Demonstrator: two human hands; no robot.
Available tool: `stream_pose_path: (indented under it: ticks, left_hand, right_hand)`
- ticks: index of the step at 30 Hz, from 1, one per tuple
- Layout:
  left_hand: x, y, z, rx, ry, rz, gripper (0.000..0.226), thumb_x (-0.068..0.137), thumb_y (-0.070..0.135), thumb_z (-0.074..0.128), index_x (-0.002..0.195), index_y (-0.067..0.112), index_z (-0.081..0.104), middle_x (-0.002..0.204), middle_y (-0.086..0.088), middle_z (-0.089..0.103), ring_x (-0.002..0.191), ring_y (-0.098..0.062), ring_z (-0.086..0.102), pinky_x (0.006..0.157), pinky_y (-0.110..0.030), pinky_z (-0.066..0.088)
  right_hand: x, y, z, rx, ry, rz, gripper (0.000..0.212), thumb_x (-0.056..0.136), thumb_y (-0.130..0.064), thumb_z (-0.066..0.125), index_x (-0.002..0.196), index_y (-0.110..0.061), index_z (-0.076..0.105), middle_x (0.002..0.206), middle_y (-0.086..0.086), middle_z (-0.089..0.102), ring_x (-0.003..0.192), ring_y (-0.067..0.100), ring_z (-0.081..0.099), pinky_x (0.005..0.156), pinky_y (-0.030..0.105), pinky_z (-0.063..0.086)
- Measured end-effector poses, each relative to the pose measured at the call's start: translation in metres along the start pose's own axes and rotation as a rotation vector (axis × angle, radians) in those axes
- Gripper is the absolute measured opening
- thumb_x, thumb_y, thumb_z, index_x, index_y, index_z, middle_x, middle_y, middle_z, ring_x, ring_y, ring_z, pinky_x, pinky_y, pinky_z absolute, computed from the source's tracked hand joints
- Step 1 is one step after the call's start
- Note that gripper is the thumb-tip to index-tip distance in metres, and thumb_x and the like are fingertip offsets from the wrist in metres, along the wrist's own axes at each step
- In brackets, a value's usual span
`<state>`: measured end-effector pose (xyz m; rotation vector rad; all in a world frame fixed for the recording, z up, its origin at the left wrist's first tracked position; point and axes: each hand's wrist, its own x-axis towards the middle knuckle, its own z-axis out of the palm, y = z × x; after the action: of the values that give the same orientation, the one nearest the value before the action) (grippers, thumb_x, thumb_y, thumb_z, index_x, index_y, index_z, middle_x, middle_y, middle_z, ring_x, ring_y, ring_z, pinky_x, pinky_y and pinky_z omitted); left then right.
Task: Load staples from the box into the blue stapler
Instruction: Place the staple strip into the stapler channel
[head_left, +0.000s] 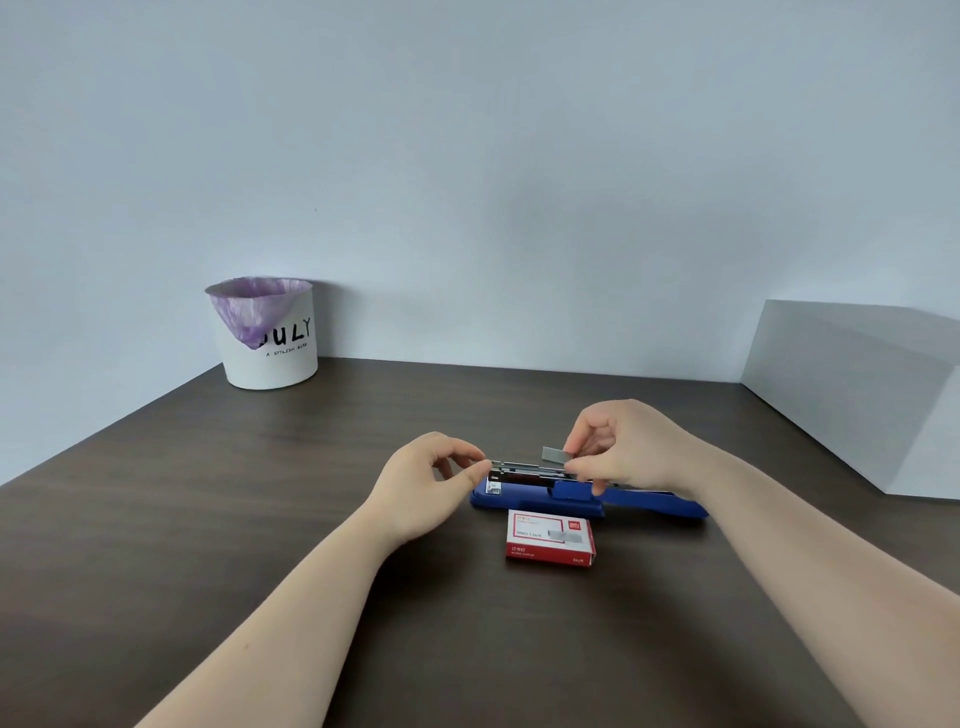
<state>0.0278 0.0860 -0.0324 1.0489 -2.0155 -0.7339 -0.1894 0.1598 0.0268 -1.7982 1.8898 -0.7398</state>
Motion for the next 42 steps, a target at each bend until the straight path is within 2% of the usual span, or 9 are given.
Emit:
stream_pose_path:
  ticks: [4, 7, 10, 12, 23, 26, 31, 36, 42]
  left_hand:
    - [0.000, -0.002, 0.001, 0.021, -0.010, 0.003, 0.015, 0.082, 0.029, 0.065, 0.096, 0.025, 0.070, 0.096, 0.006, 0.066, 0.083, -0.007, 0.058, 0.072, -0.010, 0.040]
    - [0.001, -0.005, 0.003, 0.076, -0.074, 0.022, 0.026, 0.081, 0.032, 0.066, 0.106, 0.027, 0.067, 0.107, 0.008, 0.063, 0.098, -0.007, 0.058, 0.089, -0.021, 0.044]
    - [0.001, -0.006, 0.005, 0.184, -0.161, 0.020, 0.043, 0.081, 0.035, 0.065, 0.123, 0.027, 0.057, 0.124, 0.010, 0.059, 0.117, -0.007, 0.051, 0.103, -0.028, 0.041]
    - [0.002, -0.006, 0.005, 0.221, -0.189, 0.014, 0.048, 0.081, 0.036, 0.064, 0.127, 0.027, 0.054, 0.130, 0.011, 0.057, 0.123, -0.008, 0.048, 0.108, -0.031, 0.038]
    - [0.001, -0.004, 0.004, 0.223, -0.223, 0.009, 0.039, 0.082, 0.035, 0.063, 0.121, 0.032, 0.059, 0.125, 0.014, 0.062, 0.118, -0.007, 0.052, 0.104, -0.031, 0.041]
    - [0.001, -0.005, 0.004, 0.216, -0.228, 0.003, 0.038, 0.081, 0.035, 0.063, 0.119, 0.033, 0.060, 0.125, 0.015, 0.062, 0.118, -0.007, 0.053, 0.105, -0.033, 0.042]
    - [0.000, -0.004, 0.003, 0.213, -0.234, 0.009, 0.034, 0.082, 0.034, 0.063, 0.116, 0.034, 0.061, 0.122, 0.014, 0.064, 0.115, -0.008, 0.054, 0.103, -0.032, 0.043]
    - [0.000, -0.003, 0.003, 0.216, -0.237, 0.005, 0.034, 0.082, 0.034, 0.063, 0.115, 0.034, 0.062, 0.122, 0.014, 0.064, 0.115, -0.008, 0.054, 0.103, -0.032, 0.043]
    - [0.001, -0.005, 0.004, 0.256, -0.251, 0.009, 0.034, 0.081, 0.032, 0.063, 0.116, 0.033, 0.061, 0.120, 0.012, 0.064, 0.114, -0.010, 0.055, 0.101, -0.034, 0.045]
  right_hand:
    - [-0.001, 0.008, 0.001, 0.021, 0.006, 0.004, 0.008, 0.079, -0.010, 0.071, 0.086, -0.014, 0.068, 0.085, 0.007, 0.074, 0.055, 0.008, 0.069, 0.054, 0.013, 0.052]
    - [-0.001, 0.011, -0.001, -0.034, -0.011, 0.005, 0.006, 0.081, -0.017, 0.070, 0.087, -0.016, 0.069, 0.083, 0.003, 0.074, 0.060, 0.012, 0.071, 0.061, 0.015, 0.053]
    - [0.001, 0.009, -0.003, -0.109, -0.038, 0.000, 0.008, 0.084, -0.021, 0.067, 0.091, -0.017, 0.069, 0.084, -0.002, 0.072, 0.060, 0.010, 0.071, 0.058, 0.012, 0.048]
    - [0.003, 0.007, -0.002, -0.141, -0.046, -0.015, 0.007, 0.085, -0.020, 0.067, 0.091, -0.019, 0.068, 0.084, -0.004, 0.070, 0.058, 0.009, 0.070, 0.059, 0.011, 0.048]
    - [0.005, 0.009, 0.005, -0.118, -0.017, -0.068, 0.011, 0.084, -0.018, 0.067, 0.094, -0.017, 0.071, 0.090, 0.000, 0.071, 0.063, 0.012, 0.071, 0.059, 0.011, 0.052]
    - [0.005, 0.011, 0.005, -0.105, -0.012, -0.079, 0.012, 0.083, -0.019, 0.068, 0.094, -0.017, 0.071, 0.091, 0.000, 0.072, 0.061, 0.007, 0.069, 0.061, 0.013, 0.053]
    - [0.005, 0.013, 0.007, -0.086, -0.006, -0.100, 0.011, 0.082, -0.020, 0.070, 0.093, -0.019, 0.072, 0.089, -0.003, 0.072, 0.062, -0.009, 0.064, 0.066, 0.015, 0.054]
    - [0.005, 0.011, 0.007, -0.107, -0.008, -0.109, 0.012, 0.081, -0.017, 0.070, 0.092, -0.021, 0.072, 0.093, -0.005, 0.073, 0.087, 0.004, 0.068, 0.080, 0.017, 0.053]
    - [0.011, 0.000, 0.007, -0.221, -0.070, -0.114, 0.013, 0.086, -0.022, 0.065, 0.097, -0.020, 0.071, 0.095, -0.006, 0.071, 0.090, 0.006, 0.065, 0.076, 0.011, 0.047]
